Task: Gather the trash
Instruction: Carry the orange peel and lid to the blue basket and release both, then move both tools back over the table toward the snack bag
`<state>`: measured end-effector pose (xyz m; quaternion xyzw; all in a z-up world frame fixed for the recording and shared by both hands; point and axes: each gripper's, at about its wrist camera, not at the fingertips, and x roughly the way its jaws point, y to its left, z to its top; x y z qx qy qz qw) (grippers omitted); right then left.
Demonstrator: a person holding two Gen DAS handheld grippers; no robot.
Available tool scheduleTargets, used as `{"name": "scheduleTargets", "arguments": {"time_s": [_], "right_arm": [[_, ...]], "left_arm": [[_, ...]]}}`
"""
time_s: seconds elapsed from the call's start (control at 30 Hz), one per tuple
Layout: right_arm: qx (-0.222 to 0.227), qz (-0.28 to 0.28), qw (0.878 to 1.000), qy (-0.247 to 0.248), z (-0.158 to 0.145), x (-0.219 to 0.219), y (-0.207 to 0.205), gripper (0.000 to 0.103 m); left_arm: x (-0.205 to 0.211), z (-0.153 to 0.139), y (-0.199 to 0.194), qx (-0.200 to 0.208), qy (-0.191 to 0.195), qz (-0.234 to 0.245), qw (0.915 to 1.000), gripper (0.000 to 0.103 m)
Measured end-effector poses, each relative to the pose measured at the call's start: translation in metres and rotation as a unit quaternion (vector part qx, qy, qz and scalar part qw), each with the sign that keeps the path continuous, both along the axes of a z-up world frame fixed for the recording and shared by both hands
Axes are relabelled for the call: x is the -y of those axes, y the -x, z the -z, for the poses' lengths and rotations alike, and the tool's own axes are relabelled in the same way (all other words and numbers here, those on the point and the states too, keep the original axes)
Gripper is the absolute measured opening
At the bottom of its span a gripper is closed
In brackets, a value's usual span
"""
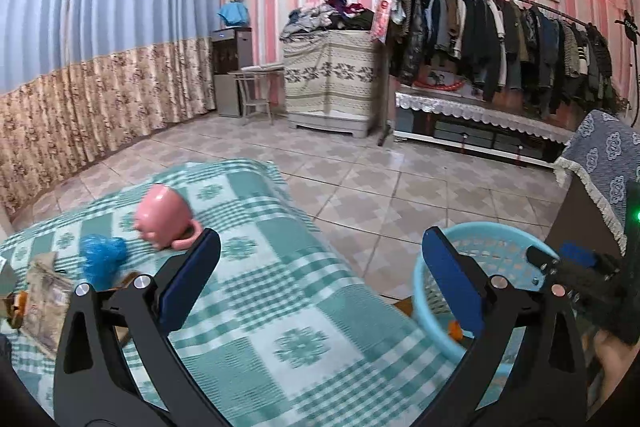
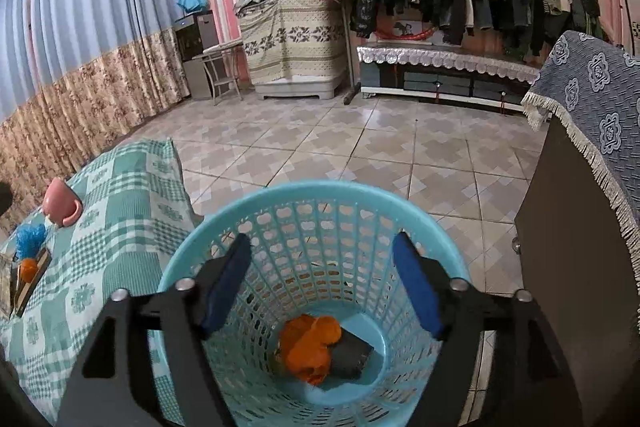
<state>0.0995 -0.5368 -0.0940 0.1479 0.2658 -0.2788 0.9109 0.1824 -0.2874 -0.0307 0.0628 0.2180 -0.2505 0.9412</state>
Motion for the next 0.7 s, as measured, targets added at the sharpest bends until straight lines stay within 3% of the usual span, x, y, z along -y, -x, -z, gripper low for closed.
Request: {"name": "scheduleTargets", "arguments": {"time_s": [0.1,0.17,0.47,0.7], "right_arm": [[0.004,0.012,1.0,0.011,-0.007,-0.007,0.001,0.094],[0.003,0.008,1.0,0.011,-0.009,-0.011,0.001,0.095],[0.007,-0.033,0.999,0.02,-0.02,-0.066,-0.013,0.097],[0.018,-0.087,0.996,0.016,-0.028,-0.126,-0.034,0.097]], "left_arm": [[-0.019,0.0,-0.001,-0.004,0.004,-0.013,0.9999,0.098],[-0.031,-0.001,-0.001,-0.005,0.008,-0.02,0.9998,0.098],[-0.1,-0.01,0.001,0.005,0.011,-0.066,0.9978,0.098],[-0.162,-0.008,0.004,0.017,-0.007,-0.111,0.9936,0.098]]}}
